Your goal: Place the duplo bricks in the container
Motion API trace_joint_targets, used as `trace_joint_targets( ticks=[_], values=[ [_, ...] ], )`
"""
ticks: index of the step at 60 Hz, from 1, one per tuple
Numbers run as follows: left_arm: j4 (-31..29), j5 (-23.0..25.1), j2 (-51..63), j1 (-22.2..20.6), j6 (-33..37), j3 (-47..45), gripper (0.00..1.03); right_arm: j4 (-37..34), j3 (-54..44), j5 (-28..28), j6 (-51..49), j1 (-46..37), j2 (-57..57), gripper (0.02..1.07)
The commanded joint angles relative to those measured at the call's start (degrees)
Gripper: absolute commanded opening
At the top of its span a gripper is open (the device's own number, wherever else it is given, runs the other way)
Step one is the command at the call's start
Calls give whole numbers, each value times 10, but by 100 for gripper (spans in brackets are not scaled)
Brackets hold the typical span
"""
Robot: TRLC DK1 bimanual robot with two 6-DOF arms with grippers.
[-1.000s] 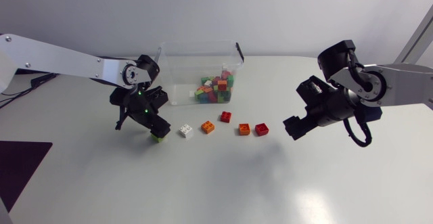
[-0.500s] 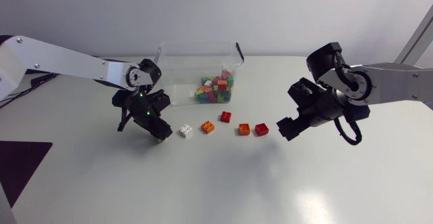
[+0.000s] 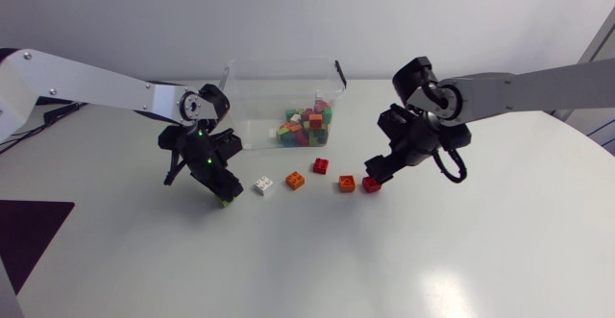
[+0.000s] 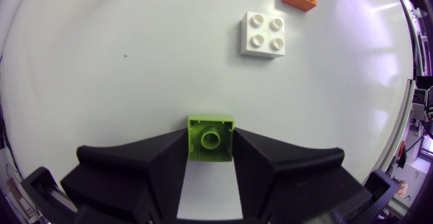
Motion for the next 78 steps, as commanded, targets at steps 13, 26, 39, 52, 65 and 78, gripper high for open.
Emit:
trace_joint_targets(
  ticks=[13,26,39,52,65,78],
  values=[
    [-5,11,-101,11,-8,48,28,-45,74,5,45,16,106,93],
    [9,32,-143,22,-38,83,28,-60,116,5,64,21,158,85],
    [60,40,-165,25,-81,96,28,-69,130,9,75,28,174,68],
    [134,50,-161,28,-129,100,29,-65,127,23,74,28,178,39],
    [208,54,-142,23,-178,109,29,-64,120,22,71,20,114,30],
    [249,56,-106,17,-212,146,29,-72,141,20,64,27,58,30]
  ],
)
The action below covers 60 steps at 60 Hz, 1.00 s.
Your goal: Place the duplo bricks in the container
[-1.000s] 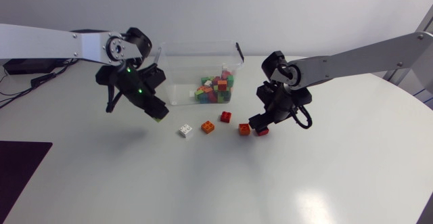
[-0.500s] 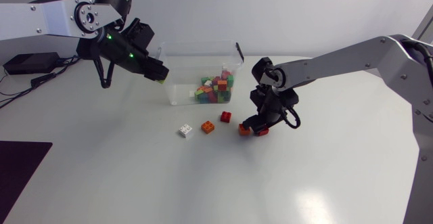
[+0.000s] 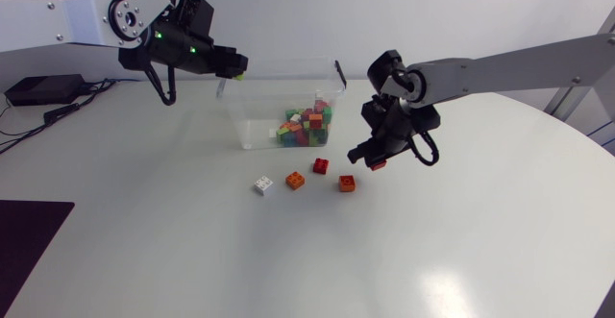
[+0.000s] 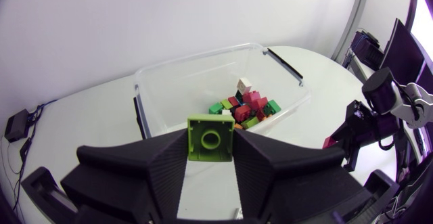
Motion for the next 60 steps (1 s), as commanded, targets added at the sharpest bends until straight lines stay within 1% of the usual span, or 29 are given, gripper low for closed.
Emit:
trace_joint_targets(
  ticks=[1,7,9,17,23,24,25,27,29,30,31,32,35,37,45,49,55,60],
  values=[
    [10,7,32,-5,-28,39,30,-11,16,5,1,4,-27,30],
    [10,7,59,-13,-31,67,30,-5,28,5,1,16,-49,31],
    [21,7,75,-20,-33,83,30,-4,34,5,1,19,-55,31],
    [25,2,114,-25,-44,125,31,2,53,4,-4,33,-68,31],
    [34,-39,144,-33,-38,143,38,9,64,2,-5,44,-76,31],
    [36,-44,145,-33,-37,144,40,10,66,2,-6,47,-77,31],
    [40,-53,151,-33,-36,145,50,10,69,1,-6,48,-77,31],
    [43,-60,152,-33,-35,144,61,11,74,1,-7,52,-77,31],
    [43,-61,152,-31,-35,143,67,14,78,1,-7,55,-77,31],
    [44,-62,150,-30,-31,139,77,16,80,0,-8,56,-77,31],
    [44,-62,149,-30,-30,137,81,18,84,-1,-8,58,-77,31],
    [47,-65,140,-29,-24,127,91,22,88,-3,-9,60,-77,31],
    [50,-66,125,-29,-20,112,97,31,93,-5,-11,62,-76,31],
    [50,-66,120,-28,-19,107,97,34,95,-6,-11,62,-76,31],
    [68,-65,28,-27,4,23,98,58,118,-19,-11,64,-60,31],
    [67,-60,-14,-26,18,-11,98,70,129,-24,-11,66,-52,31],
    [51,-32,-67,-25,43,-61,98,73,156,-34,-11,72,-35,31],
    [50,-10,-102,-24,62,-110,98,83,173,-35,-11,78,-21,31]
  ],
)
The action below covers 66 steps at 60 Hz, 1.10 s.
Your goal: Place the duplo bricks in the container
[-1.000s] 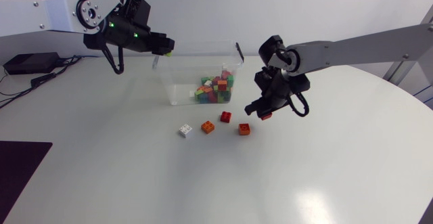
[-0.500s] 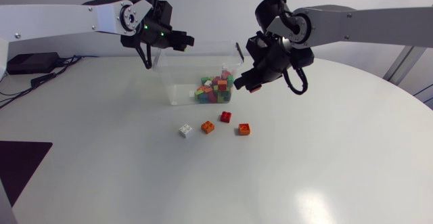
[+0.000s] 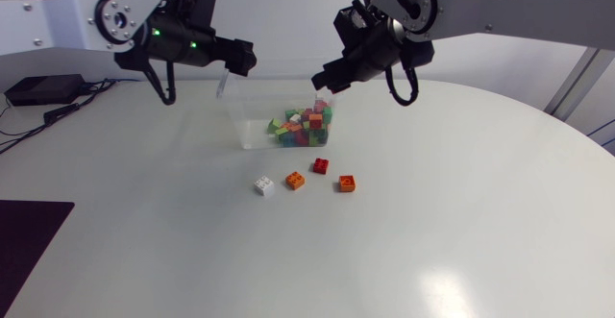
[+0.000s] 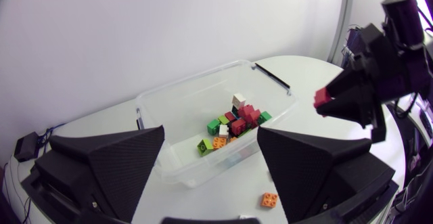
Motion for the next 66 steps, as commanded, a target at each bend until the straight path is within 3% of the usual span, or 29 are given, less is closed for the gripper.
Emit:
trace_joint_targets(
  ticks=[1,28,56,58,63,64,65,66],
  values=[
    [-7,22,-38,4,30,-57,98,12,26,-3,-6,12,32,31],
    [6,105,-117,4,142,-261,97,70,100,-14,-10,23,112,32],
    [16,107,-67,-16,170,-298,97,98,228,-11,-13,28,212,35],
    [18,107,-64,-20,171,-300,97,98,235,-7,-14,28,220,44],
    [25,107,-52,-26,171,-301,97,98,242,2,-15,28,231,90],
    [25,107,-52,-26,171,-301,97,98,242,3,-16,28,231,92],
    [26,107,-50,-26,172,-300,97,97,241,4,-16,28,231,102],
    [27,107,-43,-26,172,-298,97,95,240,4,-16,27,229,103]
  ],
)
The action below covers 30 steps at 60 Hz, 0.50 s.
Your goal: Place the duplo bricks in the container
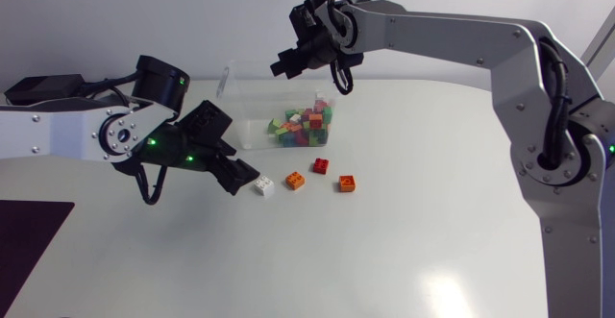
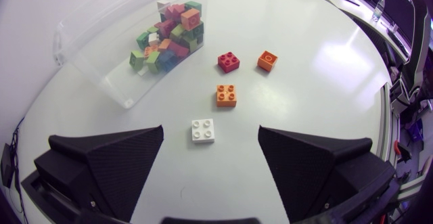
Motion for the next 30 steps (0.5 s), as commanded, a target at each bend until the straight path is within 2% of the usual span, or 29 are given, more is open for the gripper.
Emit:
trace_joint_targets(
  ticks=[1,11,26,30],
  values=[
    [7,6,27,-6,16,-11,97,0,7,6,-6,3,12,103],
    [13,6,57,-9,18,2,97,-11,-49,6,-8,-4,-60,103],
    [13,-21,143,-32,18,53,96,-31,-200,-4,-17,-17,-199,103],
    [4,-25,162,-33,15,75,91,-37,-235,-9,-17,-19,-224,103]
  ],
)
